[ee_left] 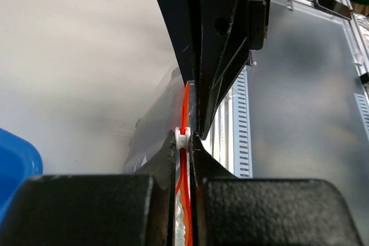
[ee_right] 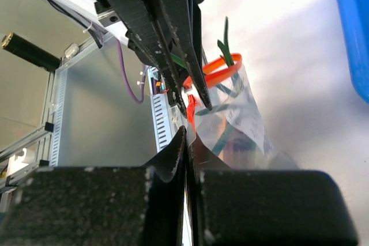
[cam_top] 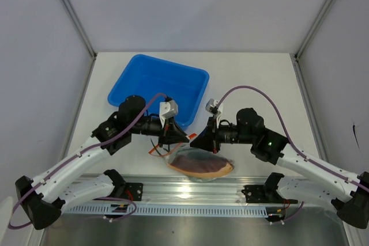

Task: Place the food in the zip-top bag and seal the zipper
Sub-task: Zip the zipper food storage bag at the center of the board.

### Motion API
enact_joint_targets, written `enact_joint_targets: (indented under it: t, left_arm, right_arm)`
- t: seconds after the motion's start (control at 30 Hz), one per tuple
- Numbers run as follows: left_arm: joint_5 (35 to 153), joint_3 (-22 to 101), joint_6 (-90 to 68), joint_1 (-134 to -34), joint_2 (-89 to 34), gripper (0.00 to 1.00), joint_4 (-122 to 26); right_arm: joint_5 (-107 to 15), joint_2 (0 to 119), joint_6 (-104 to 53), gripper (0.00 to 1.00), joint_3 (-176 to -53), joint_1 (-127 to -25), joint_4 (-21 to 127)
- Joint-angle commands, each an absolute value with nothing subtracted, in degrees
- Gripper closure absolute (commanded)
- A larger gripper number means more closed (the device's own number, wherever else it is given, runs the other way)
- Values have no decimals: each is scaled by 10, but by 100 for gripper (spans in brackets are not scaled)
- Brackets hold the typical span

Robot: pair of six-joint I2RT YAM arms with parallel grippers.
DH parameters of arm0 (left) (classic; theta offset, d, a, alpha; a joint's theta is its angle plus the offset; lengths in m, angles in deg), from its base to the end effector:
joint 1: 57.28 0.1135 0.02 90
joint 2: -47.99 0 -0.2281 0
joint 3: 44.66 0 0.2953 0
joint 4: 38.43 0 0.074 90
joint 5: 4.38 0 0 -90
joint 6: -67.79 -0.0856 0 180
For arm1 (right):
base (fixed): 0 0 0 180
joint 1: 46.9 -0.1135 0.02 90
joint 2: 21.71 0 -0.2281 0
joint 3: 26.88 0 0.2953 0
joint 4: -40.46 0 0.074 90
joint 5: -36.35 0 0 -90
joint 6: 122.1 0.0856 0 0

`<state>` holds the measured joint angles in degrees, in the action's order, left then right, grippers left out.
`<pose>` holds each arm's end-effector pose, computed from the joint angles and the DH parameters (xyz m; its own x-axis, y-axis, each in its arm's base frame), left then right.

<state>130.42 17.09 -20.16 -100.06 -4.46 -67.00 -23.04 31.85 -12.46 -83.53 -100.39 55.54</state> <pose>0.1789 -0.2477 0.2976 -0.2768 0.2215 -0.9351 0.9608 0.0770 -0.2662 0.1576 0.2862 0.2822 -0.4485 -0.1197 -0.8857 -0.8891 0.1613 0.4284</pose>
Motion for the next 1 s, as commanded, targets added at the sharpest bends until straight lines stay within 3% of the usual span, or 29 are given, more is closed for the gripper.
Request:
enact_joint_targets:
  t: [0.0, 0.63, 0.83, 0.9, 0.97]
  left_arm:
    - [1369, 186, -193, -987, -57, 99, -669]
    - [1326, 205, -283, -987, -79, 100, -812]
    - [1285, 278, -317, -987, -87, 100, -877]
    - [1282, 328, -332, -987, -111, 99, -909]
    - [1287, 359, -342, -987, -133, 100, -924]
  right_arm:
    - [-228, 290, -121, 100, -831, -995, 490]
    - [-195, 243, -75, 100, -821, -872, 492]
    - [-118, 295, -119, 100, -878, -880, 595]
    - [-89, 307, -164, 93, -899, -891, 656]
    - [-85, 322, -203, 74, -931, -908, 713]
